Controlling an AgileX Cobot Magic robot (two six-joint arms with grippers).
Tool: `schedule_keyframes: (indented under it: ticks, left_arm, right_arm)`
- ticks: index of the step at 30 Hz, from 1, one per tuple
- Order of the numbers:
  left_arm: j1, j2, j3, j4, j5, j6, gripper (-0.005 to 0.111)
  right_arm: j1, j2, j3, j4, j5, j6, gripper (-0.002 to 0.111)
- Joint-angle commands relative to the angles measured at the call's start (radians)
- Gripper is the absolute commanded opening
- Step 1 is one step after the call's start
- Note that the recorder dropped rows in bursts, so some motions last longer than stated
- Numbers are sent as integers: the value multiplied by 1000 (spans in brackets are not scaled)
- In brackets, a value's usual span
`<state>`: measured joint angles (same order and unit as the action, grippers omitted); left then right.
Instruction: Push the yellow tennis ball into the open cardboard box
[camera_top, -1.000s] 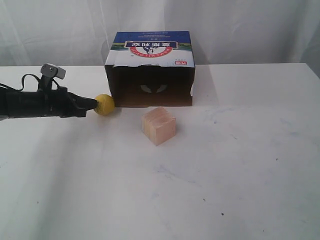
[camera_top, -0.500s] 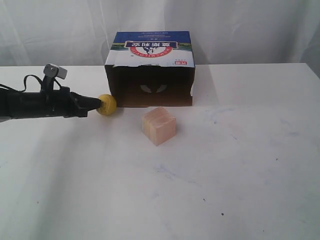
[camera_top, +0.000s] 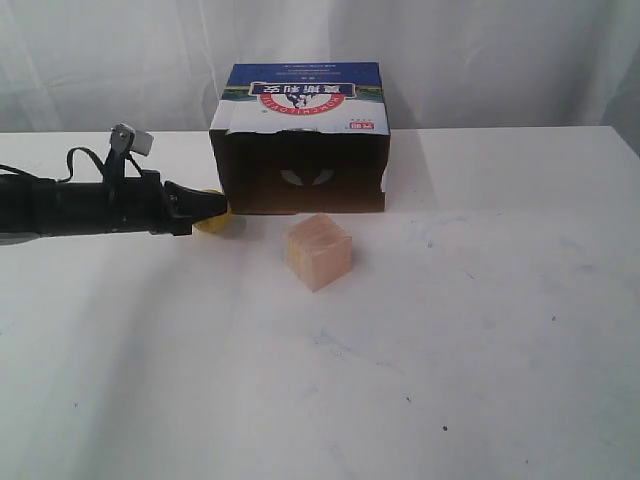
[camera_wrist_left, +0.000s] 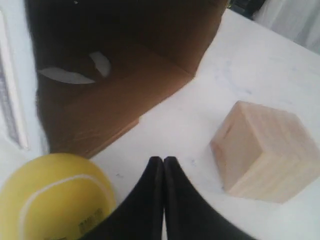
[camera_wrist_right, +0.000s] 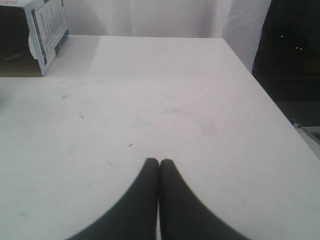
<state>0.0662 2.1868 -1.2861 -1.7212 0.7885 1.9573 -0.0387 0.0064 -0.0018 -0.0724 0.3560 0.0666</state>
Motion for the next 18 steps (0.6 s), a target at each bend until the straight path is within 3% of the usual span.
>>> schedule_keyframes:
  ticks: [1, 5, 18]
  left_arm:
    - [11, -39, -20, -23, -238, 61, 0]
    - [16, -24, -44, -23, -306, 64, 0]
    - [11, 54, -77, -23, -236, 61, 0]
  right_arm:
    - [-6, -6, 2, -5, -7, 1, 0]
    - [-6, -6, 2, -5, -7, 20, 0]
    - [-6, -6, 2, -5, -7, 20, 0]
